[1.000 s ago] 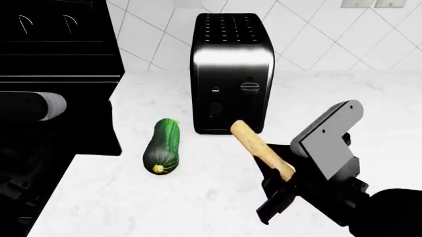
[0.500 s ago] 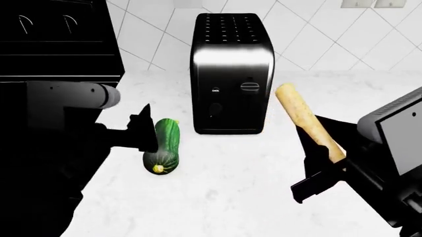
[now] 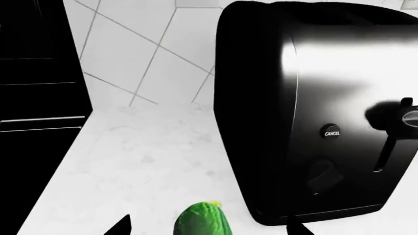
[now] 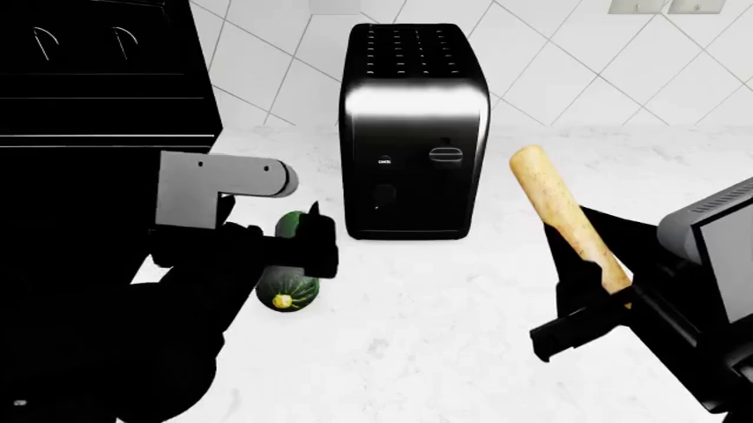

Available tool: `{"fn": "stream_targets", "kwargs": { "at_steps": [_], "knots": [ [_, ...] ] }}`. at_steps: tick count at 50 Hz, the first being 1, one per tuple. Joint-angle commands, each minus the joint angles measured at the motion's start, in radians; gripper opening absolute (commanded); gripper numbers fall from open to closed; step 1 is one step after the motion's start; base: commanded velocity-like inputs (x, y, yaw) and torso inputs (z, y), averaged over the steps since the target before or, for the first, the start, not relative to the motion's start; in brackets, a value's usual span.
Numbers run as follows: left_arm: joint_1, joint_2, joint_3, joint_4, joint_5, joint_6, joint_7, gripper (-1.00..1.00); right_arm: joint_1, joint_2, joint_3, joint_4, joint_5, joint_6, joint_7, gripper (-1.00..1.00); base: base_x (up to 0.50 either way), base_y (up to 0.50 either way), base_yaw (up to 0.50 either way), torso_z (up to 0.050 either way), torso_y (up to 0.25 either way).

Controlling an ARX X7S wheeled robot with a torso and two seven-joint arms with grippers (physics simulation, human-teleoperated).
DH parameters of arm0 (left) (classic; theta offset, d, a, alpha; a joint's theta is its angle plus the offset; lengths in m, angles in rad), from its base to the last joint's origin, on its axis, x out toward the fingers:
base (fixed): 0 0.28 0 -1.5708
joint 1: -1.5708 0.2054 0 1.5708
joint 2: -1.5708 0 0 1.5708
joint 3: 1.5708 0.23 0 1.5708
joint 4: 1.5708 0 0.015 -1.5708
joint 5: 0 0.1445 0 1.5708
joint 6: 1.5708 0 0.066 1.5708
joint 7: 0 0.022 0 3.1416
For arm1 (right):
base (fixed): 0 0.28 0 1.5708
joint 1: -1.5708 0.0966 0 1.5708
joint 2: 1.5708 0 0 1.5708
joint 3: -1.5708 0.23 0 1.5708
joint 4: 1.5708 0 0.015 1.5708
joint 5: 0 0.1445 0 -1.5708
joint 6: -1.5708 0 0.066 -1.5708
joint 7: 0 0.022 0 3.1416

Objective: Place both pans onto different burners. Then place the zucchini and the sausage on different pans.

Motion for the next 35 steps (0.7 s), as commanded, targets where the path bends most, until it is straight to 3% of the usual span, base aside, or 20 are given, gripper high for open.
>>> {"fn": "stream_targets", "kwargs": {
  "at_steps": [1,16,35],
  "knots": [
    [0.004,0.060,0.090,-0.076,0.114,-0.007,0.005,1.00,-0.119,0.018,0.042,-0.007,-0.088,-0.073,-0.041,-1.00,0.00,0.00,0.00,0.000,0.000],
    [0.018,0.082,0.133,-0.138,0.179,0.008,0.024,1.00,-0.287,0.068,0.122,0.006,-0.141,-0.189,-0.085,-1.00,0.00,0.00,0.00,0.000,0.000],
    [0.042,0.109,0.184,-0.250,0.256,0.047,0.098,1.00,-0.324,0.061,0.123,0.017,-0.177,-0.196,-0.092,-1.00,0.00,0.00,0.00,0.000,0.000]
  ]
}}
